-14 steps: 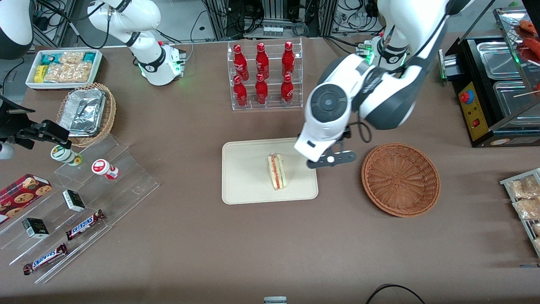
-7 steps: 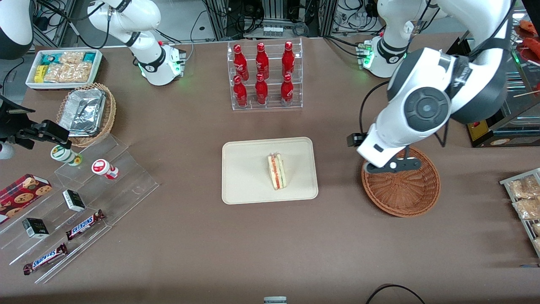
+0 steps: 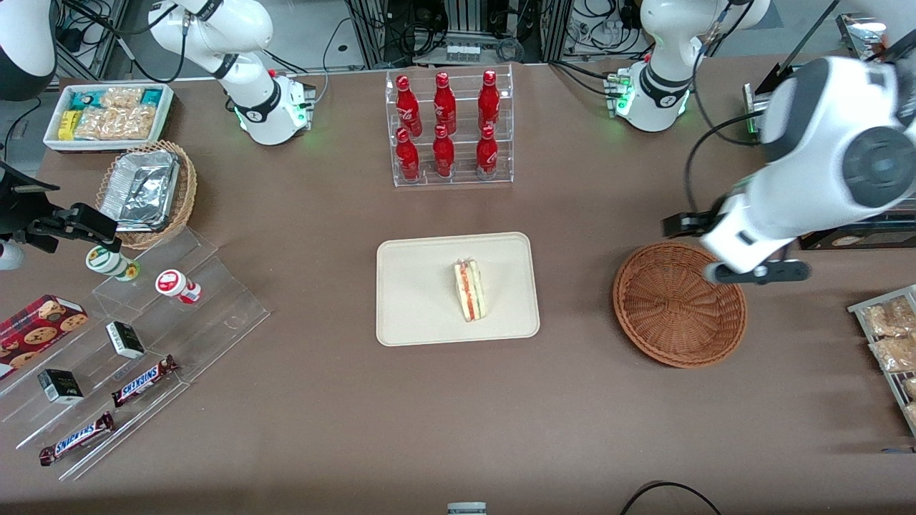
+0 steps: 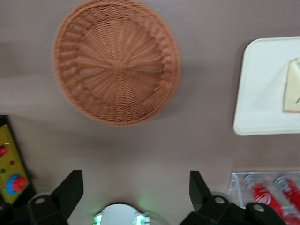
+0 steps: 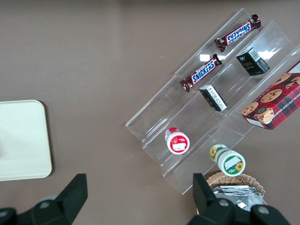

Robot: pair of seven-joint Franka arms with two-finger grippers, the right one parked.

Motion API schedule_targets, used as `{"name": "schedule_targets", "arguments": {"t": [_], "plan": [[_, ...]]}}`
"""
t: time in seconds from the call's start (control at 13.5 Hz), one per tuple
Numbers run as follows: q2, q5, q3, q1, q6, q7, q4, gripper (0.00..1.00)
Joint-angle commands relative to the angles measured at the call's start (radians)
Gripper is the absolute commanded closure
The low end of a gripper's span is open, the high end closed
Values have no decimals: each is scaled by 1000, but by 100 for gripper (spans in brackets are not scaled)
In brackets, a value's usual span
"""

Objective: Place sandwich from basket to tray

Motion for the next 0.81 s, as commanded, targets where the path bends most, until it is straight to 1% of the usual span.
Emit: {"name": "schedule_targets", "arguments": {"t": [0.0,0.07,0.22,0.59,0.74], "plan": [[-126,-26,129,-60,-55,129,-89,0],[-140,-31,152,-69,-80,149,-91,0],[-171,-31,160,-69,-112,154,-91,0],[-252,-30,232,-95,-183,154,-85,0],[-263,-25,237,-95,-186,153,-82,0]]}}
